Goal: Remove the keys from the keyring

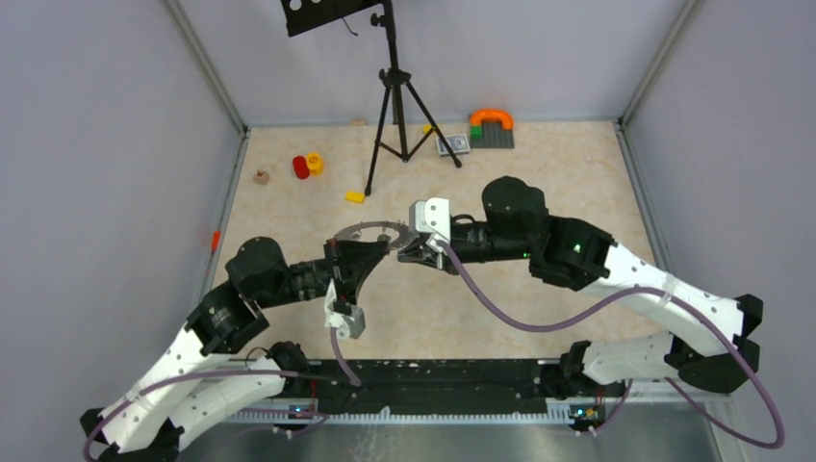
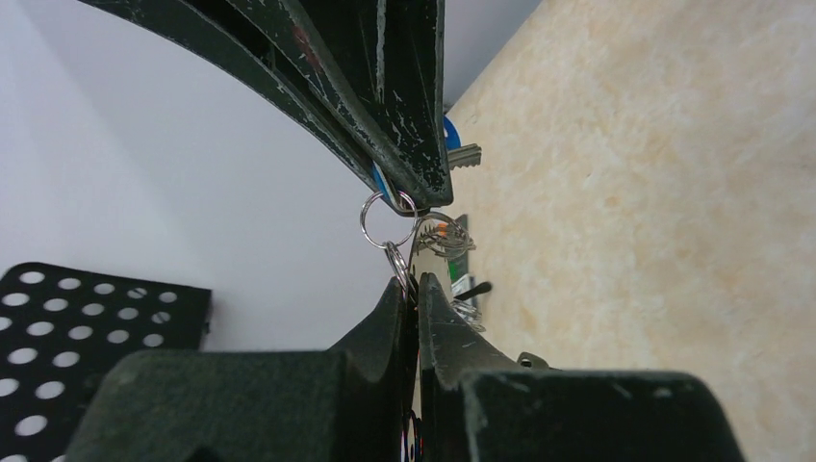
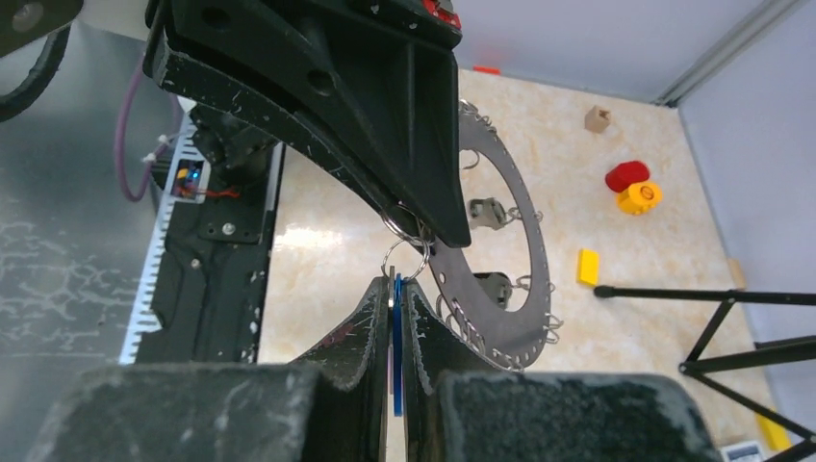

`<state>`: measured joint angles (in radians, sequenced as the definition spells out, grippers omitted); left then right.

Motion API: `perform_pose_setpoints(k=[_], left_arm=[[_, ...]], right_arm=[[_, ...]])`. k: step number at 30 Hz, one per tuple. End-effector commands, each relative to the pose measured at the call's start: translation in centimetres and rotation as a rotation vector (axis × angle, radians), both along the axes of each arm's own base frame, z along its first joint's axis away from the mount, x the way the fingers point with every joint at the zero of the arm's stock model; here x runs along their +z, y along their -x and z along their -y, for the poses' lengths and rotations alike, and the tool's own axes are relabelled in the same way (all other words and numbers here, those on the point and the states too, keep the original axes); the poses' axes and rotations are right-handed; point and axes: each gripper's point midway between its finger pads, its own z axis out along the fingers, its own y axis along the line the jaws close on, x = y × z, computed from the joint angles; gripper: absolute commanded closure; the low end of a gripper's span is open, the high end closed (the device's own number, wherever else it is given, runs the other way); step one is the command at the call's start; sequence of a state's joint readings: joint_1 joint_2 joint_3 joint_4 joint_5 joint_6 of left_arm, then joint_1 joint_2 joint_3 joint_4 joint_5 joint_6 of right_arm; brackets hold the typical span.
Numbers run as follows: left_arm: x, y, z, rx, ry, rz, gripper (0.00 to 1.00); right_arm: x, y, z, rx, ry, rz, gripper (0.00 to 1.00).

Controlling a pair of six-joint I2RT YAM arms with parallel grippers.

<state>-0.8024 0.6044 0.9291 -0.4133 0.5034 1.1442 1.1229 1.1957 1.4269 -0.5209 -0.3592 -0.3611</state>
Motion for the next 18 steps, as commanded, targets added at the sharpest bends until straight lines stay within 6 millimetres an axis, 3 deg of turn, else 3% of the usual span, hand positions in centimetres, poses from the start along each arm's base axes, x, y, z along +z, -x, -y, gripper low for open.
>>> perform_pose_setpoints(k=[1,7,18], left_arm=[[2.8,-2.2,-2.0,0.141,-0.022,0.244,1.0],[2.2,-3.8,-3.1,0.236,-0.129,0.374,1.0],[1.2,-6.6,-5.5,0.439,-0.357,0.566,1.0]], right_arm=[[1.8,0.7,0.7,0.055,-0.061,0.112,1.0],[1.7,0.7,0.9,0.057,-0.109,0.154,1.0],[-1.5,-1.3,-0.8,-0.023,-0.088,0.12,1.0]])
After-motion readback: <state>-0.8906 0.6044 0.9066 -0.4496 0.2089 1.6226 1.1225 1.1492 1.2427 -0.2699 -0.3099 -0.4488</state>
